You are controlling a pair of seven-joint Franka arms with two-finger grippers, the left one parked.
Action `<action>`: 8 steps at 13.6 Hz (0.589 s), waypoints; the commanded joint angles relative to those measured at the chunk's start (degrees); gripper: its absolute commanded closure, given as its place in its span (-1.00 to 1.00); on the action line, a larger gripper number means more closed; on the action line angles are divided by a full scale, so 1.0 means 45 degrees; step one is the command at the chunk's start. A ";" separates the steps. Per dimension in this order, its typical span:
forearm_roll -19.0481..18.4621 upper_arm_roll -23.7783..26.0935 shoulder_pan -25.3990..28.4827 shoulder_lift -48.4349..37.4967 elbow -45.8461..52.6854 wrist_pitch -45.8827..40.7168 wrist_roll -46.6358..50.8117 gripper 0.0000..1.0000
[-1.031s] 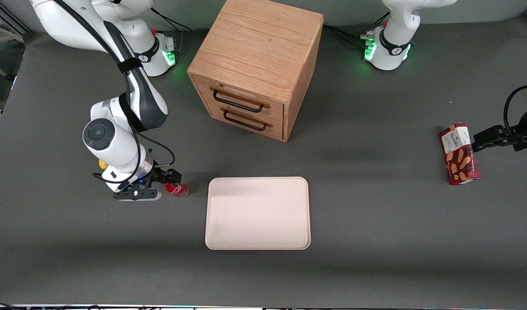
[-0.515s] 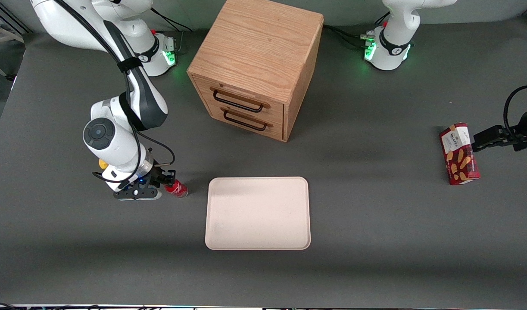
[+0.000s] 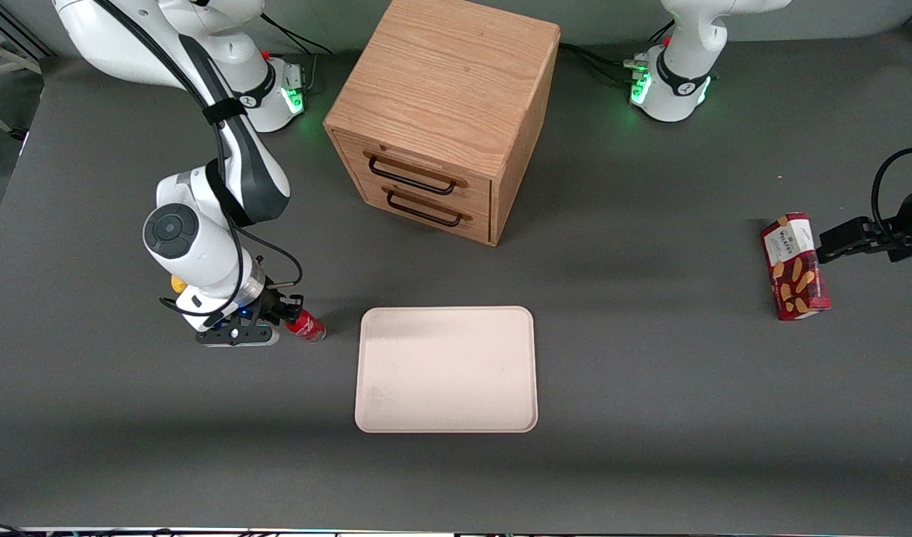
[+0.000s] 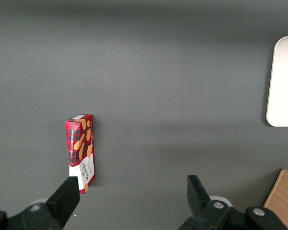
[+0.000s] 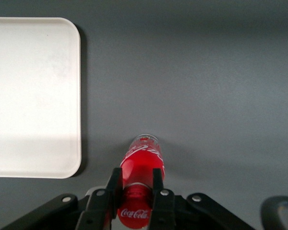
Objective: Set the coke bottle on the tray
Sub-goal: 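Close the right gripper around the bottle's body, then lift the bottle and swing it upright with the right gripper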
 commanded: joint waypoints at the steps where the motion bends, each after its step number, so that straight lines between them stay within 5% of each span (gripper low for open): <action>1: 0.0014 -0.0020 -0.0038 -0.0368 0.1591 -0.2163 -0.0141 1.00; 8: 0.0577 -0.0078 -0.0097 -0.0524 0.7006 -0.8790 -0.0122 1.00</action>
